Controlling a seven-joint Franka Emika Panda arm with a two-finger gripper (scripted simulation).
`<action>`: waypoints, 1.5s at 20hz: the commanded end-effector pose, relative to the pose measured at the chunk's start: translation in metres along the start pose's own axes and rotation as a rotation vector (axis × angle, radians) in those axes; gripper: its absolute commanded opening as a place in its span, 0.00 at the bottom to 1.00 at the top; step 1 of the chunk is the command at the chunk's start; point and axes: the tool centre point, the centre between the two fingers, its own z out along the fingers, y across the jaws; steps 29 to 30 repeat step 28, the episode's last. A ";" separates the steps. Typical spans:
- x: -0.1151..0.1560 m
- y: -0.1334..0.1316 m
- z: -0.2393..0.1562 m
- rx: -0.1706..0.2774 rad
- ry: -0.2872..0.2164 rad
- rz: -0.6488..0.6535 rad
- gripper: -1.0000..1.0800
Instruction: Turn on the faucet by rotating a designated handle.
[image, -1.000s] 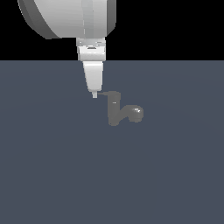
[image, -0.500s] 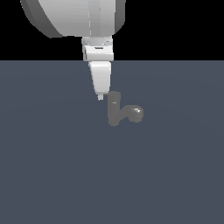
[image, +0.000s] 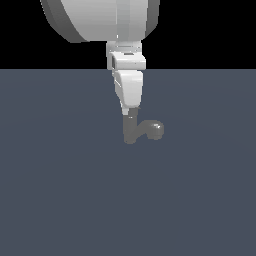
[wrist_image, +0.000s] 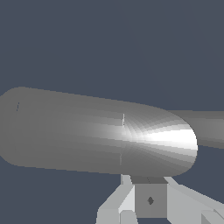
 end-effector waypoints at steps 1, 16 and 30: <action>0.038 0.007 0.001 0.000 0.004 0.041 0.00; 0.072 -0.014 0.001 0.000 0.002 0.020 0.00; 0.118 -0.032 0.001 -0.001 0.004 0.043 0.00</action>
